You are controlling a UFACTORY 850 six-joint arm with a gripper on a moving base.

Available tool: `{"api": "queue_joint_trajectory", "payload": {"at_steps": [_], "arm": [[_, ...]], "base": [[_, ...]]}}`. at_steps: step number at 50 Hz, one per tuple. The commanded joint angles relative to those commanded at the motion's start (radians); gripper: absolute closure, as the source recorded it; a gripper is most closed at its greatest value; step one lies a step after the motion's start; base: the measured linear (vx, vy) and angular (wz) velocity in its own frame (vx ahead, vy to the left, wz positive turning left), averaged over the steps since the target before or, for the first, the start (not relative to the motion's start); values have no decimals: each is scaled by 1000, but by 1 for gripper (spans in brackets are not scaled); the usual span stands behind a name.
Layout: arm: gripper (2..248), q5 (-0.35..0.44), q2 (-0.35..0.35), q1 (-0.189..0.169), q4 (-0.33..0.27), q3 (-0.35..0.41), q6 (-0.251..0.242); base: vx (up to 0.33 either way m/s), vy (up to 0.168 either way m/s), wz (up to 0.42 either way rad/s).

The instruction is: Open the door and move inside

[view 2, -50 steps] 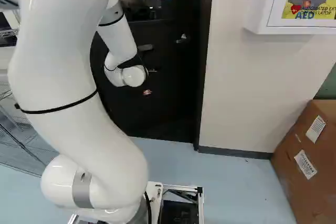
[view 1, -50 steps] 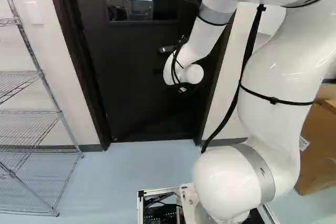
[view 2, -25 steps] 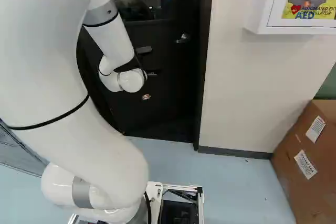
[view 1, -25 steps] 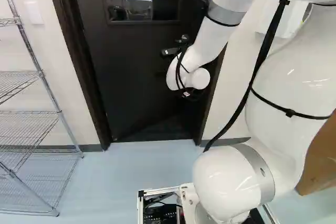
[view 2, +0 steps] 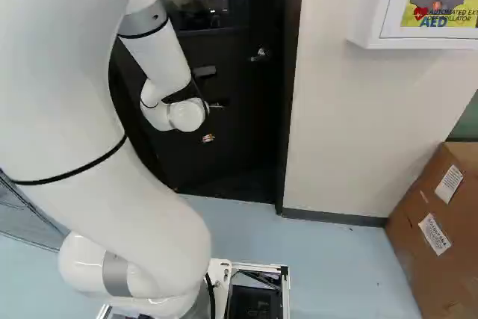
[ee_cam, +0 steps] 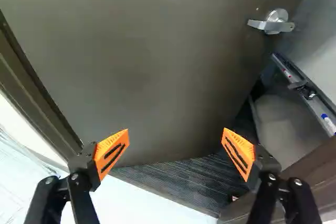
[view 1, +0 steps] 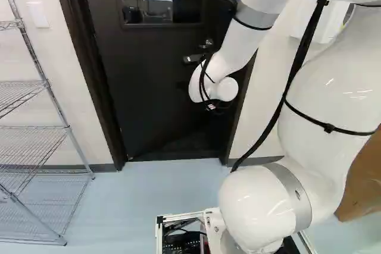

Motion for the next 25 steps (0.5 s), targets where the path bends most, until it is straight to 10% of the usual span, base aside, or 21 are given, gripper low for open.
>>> {"api": "queue_joint_trajectory", "payload": {"at_steps": [25], "arm": [[3,0,0,0,0,0,0]], "base": [[58,23,-9]]}}
